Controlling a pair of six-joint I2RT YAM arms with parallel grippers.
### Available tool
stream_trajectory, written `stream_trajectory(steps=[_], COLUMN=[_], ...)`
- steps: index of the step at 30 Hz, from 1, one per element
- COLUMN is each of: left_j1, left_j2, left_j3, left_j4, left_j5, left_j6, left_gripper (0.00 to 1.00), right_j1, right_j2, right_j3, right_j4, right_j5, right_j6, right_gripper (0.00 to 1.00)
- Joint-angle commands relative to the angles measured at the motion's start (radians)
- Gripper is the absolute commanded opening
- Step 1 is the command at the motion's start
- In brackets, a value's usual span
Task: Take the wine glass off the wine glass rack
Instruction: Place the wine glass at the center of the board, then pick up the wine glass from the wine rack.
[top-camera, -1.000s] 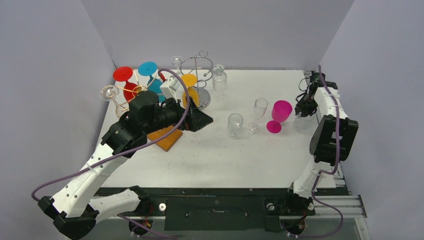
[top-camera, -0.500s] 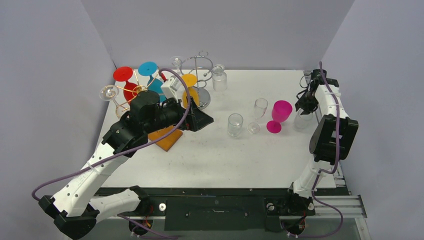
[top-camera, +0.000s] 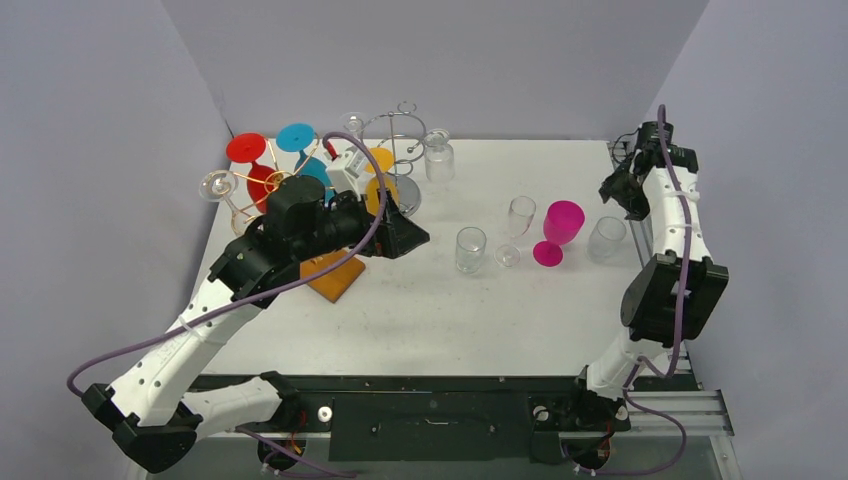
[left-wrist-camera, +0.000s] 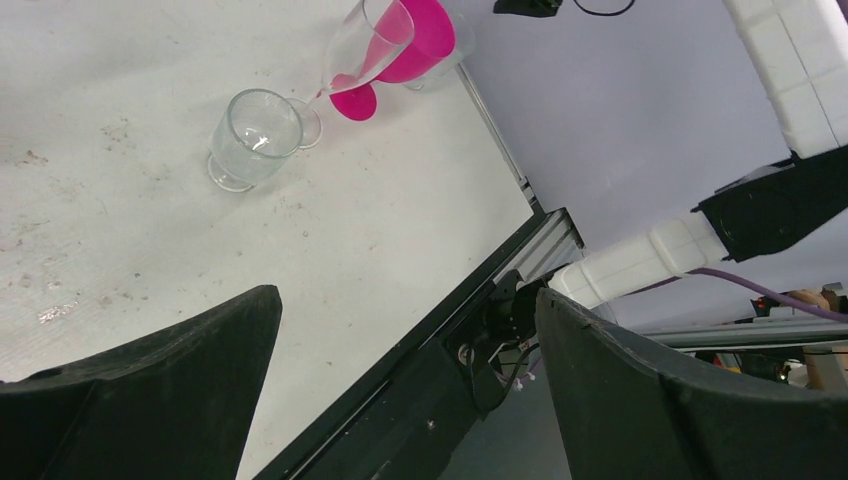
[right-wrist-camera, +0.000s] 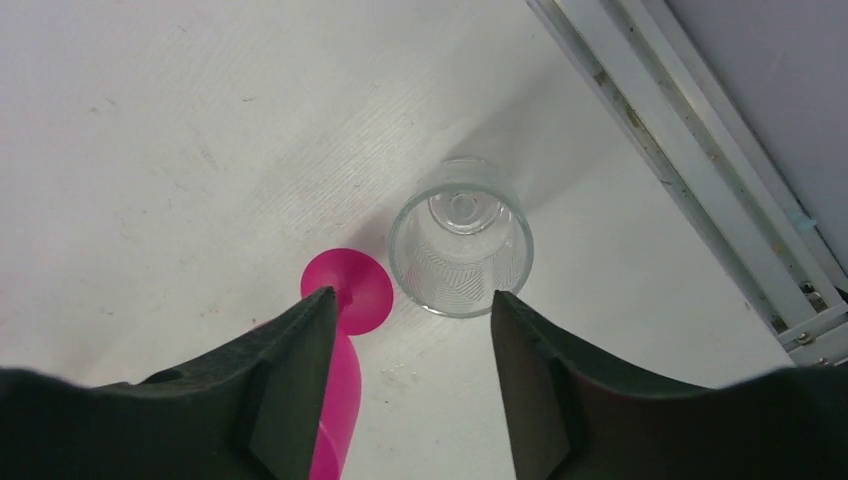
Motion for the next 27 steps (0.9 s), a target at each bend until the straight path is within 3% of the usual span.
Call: stream_trajectory(steps=[1,7,12,19,24,27], left_j1=[0.000,0.008,0.053,0.314,0.565,0.658], left_j2=[0.003,0.012,0.017,0.025,0.038,0.040], left_j3=[0.093,0.203,0.357,0.521,0.589,0.576], left_j4=[-0.009,-0.091,-0.245,-0.456,-0.531,-0.534], left_j5=[-0.025,-0.114,-0.283,-0.406,-0.356,-0.312], left_j6=[0.027,0.045,0.065,0.089,0.085,0.065], left_gripper=[0.96,0.96,0.96,0.96,0.98,0.99], right_j1=[0.006,0.046,0.136,0.313,0.439,0.498], right_j2=[-0.140,-0.258,-0.340,-0.427,-0.465,-0.471], right_j3=[0.067,0.075,0.068,-0.030,-0.113,-0.143], right_j4=[-0.019,0.008,0.053,0.176,0.268,0.283], right_j5=[0.061,0.026,-0.008,-0.102,-0.158,-0.178], right_j6=[-0.009,0.007,0.033,0.086,0.110,0.109], right_gripper=[0.57,0.66,0.70,0.72,0.72,0.72])
